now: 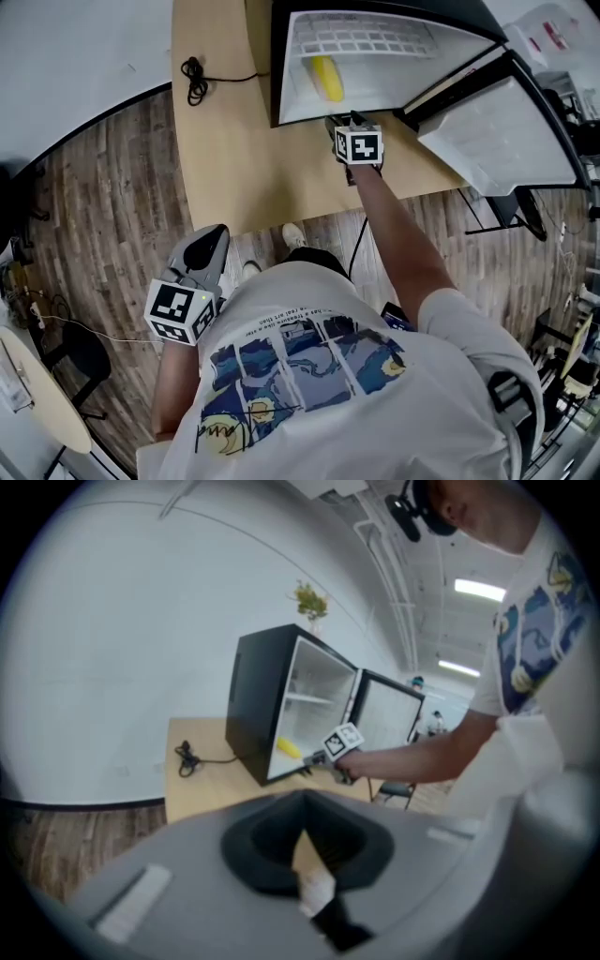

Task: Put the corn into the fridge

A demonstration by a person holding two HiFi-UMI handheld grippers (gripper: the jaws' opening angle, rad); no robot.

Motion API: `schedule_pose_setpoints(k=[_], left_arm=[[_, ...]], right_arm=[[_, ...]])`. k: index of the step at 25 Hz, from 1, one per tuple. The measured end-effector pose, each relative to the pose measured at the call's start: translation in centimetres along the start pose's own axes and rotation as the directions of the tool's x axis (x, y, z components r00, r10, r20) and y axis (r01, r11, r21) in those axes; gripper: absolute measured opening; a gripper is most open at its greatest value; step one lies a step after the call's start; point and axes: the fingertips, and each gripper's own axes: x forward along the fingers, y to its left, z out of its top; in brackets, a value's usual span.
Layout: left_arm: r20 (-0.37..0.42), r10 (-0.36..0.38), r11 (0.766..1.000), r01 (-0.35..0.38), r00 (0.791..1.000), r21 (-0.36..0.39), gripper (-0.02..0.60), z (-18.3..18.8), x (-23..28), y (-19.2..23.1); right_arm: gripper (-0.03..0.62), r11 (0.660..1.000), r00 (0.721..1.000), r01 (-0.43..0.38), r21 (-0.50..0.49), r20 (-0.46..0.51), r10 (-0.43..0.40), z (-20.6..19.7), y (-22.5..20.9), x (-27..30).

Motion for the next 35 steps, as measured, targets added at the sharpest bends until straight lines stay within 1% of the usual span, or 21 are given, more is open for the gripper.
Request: schedule_pose_setpoints(k=[11,26,32,34,35], left_arm=[[0.012,-0.063,0.998,0.062,0.998,0.033,0.009,-2.0,-3.4,-0.4],[0.011,-0.154,0.986,0.153,0.988,0.065,0.009,-5.3,-7.2,-0.7],[0.016,-0.189,0.979,0.187,0.982,0.076,0.009,-6.4,-8.1,-1.2],[0.014,-0.199,0.977,0.197,0.98,0.081,0.009,-6.8,-8.4,-1.4],[0.012,-0.203,0.976,0.202,0.979,0.082,0.009,-7.1,-8.6,-1.5]], right_arm=[[0.256,1.0,1.0,0.008,0.008,0.011,-0.008,-3.6,3.6,-6.4],[0.253,0.999,0.998,-0.031,0.01,0.048,0.031,-7.6,12.2,-16.7],[0.191,0.998,0.997,-0.063,-0.003,0.034,0.063,-10.4,16.0,-20.6],[0.146,0.996,0.996,-0.085,-0.001,0.024,0.085,-11.2,17.3,-21.8],[0.135,0.995,0.995,-0.098,-0.005,0.018,0.099,-11.6,18.1,-22.4]])
